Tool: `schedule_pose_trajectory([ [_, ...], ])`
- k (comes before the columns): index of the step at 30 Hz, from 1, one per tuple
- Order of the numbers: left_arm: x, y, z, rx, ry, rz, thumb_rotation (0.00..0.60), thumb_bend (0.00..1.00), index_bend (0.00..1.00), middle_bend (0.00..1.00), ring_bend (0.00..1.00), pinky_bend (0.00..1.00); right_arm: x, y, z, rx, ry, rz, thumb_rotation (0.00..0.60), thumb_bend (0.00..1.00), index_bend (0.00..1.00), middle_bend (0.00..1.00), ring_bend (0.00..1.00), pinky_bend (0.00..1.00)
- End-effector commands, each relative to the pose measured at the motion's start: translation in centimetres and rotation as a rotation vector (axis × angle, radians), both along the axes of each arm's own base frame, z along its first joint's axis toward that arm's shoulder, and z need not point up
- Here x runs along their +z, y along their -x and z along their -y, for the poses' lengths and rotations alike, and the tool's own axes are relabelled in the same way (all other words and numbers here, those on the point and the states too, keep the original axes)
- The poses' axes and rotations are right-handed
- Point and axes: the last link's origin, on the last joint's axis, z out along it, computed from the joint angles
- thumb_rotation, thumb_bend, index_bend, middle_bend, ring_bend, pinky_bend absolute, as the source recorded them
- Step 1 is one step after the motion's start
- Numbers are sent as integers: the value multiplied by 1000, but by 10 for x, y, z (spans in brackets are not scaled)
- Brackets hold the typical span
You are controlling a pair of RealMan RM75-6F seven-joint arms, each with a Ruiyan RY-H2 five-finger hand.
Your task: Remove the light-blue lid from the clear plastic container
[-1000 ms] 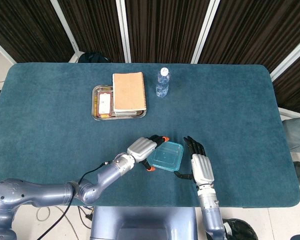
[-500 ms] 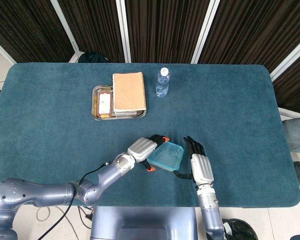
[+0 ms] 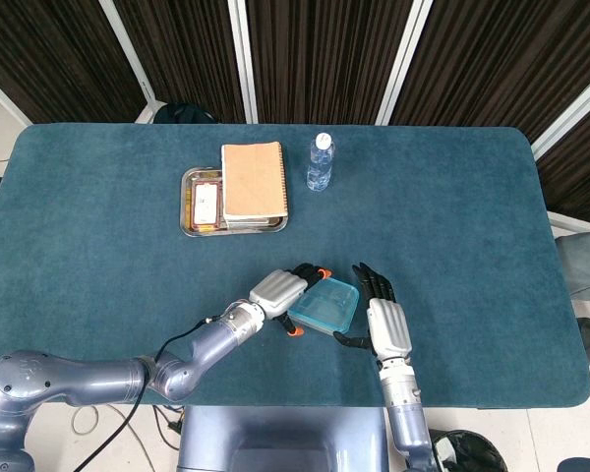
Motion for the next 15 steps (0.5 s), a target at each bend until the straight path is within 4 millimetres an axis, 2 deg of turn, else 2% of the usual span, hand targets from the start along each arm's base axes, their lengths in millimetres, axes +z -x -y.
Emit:
schedule_pose_trajectory([
  [1, 0, 0, 0, 1, -1, 1, 600, 8, 0, 38, 23, 264, -1, -1, 1, 4, 0, -6, 600, 219, 0, 0, 0, 0],
  [15, 2, 1, -2, -2, -2, 0, 600, 8, 0, 39, 32, 270, 2, -10, 14, 12, 47, 0, 600, 219, 0, 0, 0, 0],
])
